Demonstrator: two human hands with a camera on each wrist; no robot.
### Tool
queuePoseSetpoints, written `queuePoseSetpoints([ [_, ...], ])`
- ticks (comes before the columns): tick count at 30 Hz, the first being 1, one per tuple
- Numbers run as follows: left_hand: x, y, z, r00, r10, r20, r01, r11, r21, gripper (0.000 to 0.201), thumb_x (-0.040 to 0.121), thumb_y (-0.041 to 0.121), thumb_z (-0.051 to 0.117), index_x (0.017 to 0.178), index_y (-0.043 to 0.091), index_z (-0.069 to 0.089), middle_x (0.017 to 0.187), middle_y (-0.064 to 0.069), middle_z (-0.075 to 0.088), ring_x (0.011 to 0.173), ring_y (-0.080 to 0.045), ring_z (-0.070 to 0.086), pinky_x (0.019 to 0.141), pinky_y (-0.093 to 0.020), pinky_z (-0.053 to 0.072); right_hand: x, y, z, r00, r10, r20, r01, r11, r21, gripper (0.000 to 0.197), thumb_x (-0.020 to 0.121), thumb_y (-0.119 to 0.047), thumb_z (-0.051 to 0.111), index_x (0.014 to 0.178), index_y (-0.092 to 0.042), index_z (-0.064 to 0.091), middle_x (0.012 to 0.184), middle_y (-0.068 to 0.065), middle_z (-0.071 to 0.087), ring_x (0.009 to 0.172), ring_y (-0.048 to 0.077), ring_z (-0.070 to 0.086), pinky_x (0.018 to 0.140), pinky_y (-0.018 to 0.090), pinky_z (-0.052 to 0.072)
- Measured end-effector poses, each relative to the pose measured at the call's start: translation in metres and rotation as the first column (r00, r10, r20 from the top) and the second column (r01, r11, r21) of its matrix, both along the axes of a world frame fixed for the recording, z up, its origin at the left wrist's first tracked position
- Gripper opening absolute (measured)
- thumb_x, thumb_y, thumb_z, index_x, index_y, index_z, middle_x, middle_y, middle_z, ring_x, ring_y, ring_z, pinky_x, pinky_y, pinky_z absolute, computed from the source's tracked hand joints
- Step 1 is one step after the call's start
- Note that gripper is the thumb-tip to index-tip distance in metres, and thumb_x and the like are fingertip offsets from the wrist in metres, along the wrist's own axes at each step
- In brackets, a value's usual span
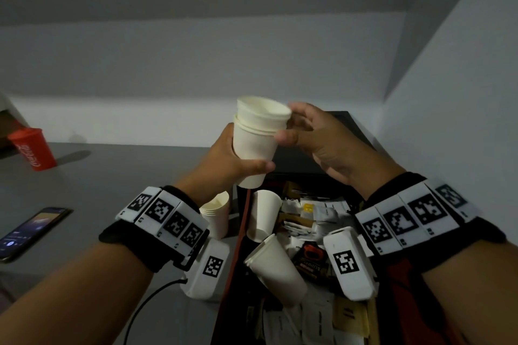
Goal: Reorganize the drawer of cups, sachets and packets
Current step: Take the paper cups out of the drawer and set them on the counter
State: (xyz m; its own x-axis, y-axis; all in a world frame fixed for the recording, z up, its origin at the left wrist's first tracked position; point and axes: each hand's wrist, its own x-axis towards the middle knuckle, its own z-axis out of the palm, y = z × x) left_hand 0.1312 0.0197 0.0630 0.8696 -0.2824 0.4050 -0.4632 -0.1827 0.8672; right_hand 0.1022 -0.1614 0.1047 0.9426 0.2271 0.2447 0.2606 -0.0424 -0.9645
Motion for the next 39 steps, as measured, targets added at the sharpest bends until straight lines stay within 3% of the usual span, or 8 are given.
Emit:
queuePoseSetpoints([
  [4, 0.003, 0.019, -0.008, 1.000, 0.031, -0.003, -0.031, 0.999, -0.037, 0.089, 0.054, 0.043, 0.079, 0.130, 0.016, 0.042, 0.114, -0.006, 0.061, 0.101, -0.017, 0.063, 0.075, -0.026, 0.054, -0.002, -0.005, -0.020, 0.993, -0.090, -0.076, 0.069, 0.966, -0.248, 0.106, 0.051, -0.040, 0.076, 0.144, -0.017, 0.032, 0.137, 0.001, 0.048, 0.125, 0.015, 0.045, 0.095, 0.027, 0.040],
  [11, -0.001, 0.060, -0.052, 0.976, 0.195, -0.097, -0.202, 0.977, -0.070, 0.079, 0.053, 0.052, 0.073, 0.122, 0.019, 0.050, 0.104, -0.002, 0.066, 0.093, -0.013, 0.066, 0.072, -0.027, 0.054, -0.010, -0.002, -0.090, 0.941, -0.055, -0.335, -0.183, 0.749, -0.636, 0.066, 0.074, -0.027, 0.078, 0.130, -0.010, 0.047, 0.120, 0.000, 0.056, 0.103, 0.009, 0.055, 0.087, 0.022, 0.045],
  [16, -0.014, 0.080, -0.115, 0.943, 0.260, -0.210, -0.277, 0.959, -0.058, 0.082, 0.044, 0.047, 0.076, 0.118, 0.025, 0.048, 0.104, 0.004, 0.065, 0.091, -0.006, 0.064, 0.065, -0.018, 0.053, -0.012, 0.006, -0.127, 0.892, -0.015, -0.452, -0.360, 0.580, -0.731, 0.070, 0.067, -0.037, 0.081, 0.126, -0.014, 0.050, 0.123, 0.001, 0.056, 0.111, 0.017, 0.054, 0.098, 0.037, 0.046],
  [21, -0.018, 0.086, -0.176, 0.913, 0.263, -0.311, -0.290, 0.956, -0.042, 0.088, 0.037, 0.032, 0.076, 0.117, 0.009, 0.048, 0.100, -0.002, 0.062, 0.087, -0.010, 0.063, 0.067, -0.013, 0.051, -0.016, 0.013, -0.145, 0.890, 0.039, -0.455, -0.380, 0.615, -0.691, 0.079, 0.062, -0.032, 0.085, 0.128, -0.020, 0.045, 0.124, -0.002, 0.056, 0.110, 0.016, 0.055, 0.096, 0.037, 0.048],
  [25, -0.020, 0.085, -0.198, 0.889, 0.254, -0.382, -0.299, 0.952, -0.062, 0.073, 0.036, 0.016, 0.076, 0.104, 0.018, 0.050, 0.090, 0.003, 0.060, 0.072, 0.005, 0.063, 0.059, -0.010, 0.049, -0.021, 0.017, -0.149, 0.888, 0.052, -0.456, -0.372, 0.664, -0.649, 0.075, 0.061, -0.028, 0.086, 0.124, -0.021, 0.046, 0.118, 0.000, 0.058, 0.109, 0.016, 0.056, 0.095, 0.040, 0.049],
  [29, -0.018, 0.089, -0.206, 0.851, 0.301, -0.430, -0.322, 0.946, 0.024, 0.093, 0.039, 0.017, 0.081, 0.122, 0.021, 0.041, 0.102, 0.014, 0.057, 0.090, 0.000, 0.055, 0.067, -0.008, 0.042, -0.017, 0.014, -0.157, 0.901, 0.044, -0.432, -0.336, 0.703, -0.627, 0.091, 0.042, -0.044, 0.084, 0.123, -0.027, 0.046, 0.116, -0.005, 0.059, 0.107, 0.015, 0.058, 0.092, 0.041, 0.051],
  [34, -0.009, 0.095, -0.207, 0.779, 0.412, -0.472, -0.387, 0.909, 0.155, 0.089, 0.057, -0.005, 0.085, 0.132, 0.012, 0.040, 0.113, 0.001, 0.054, 0.105, -0.017, 0.051, 0.083, -0.025, 0.042, -0.013, 0.011, -0.142, 0.896, 0.044, -0.442, -0.313, 0.768, -0.558, 0.069, 0.061, -0.023, 0.084, 0.121, -0.023, 0.051, 0.114, -0.003, 0.062, 0.105, 0.015, 0.059, 0.093, 0.042, 0.051],
  [39, -0.005, 0.107, -0.188, 0.719, 0.552, -0.422, -0.410, 0.827, 0.384, 0.107, 0.044, 0.002, 0.079, 0.139, -0.001, 0.030, 0.135, -0.020, 0.043, 0.129, -0.037, 0.040, 0.099, -0.041, 0.040, -0.005, -0.001, -0.119, 0.899, 0.050, -0.435, -0.242, 0.884, -0.399, 0.055, 0.062, -0.016, 0.080, 0.108, -0.026, 0.054, 0.108, 0.001, 0.065, 0.101, 0.018, 0.061, 0.086, 0.037, 0.053],
])
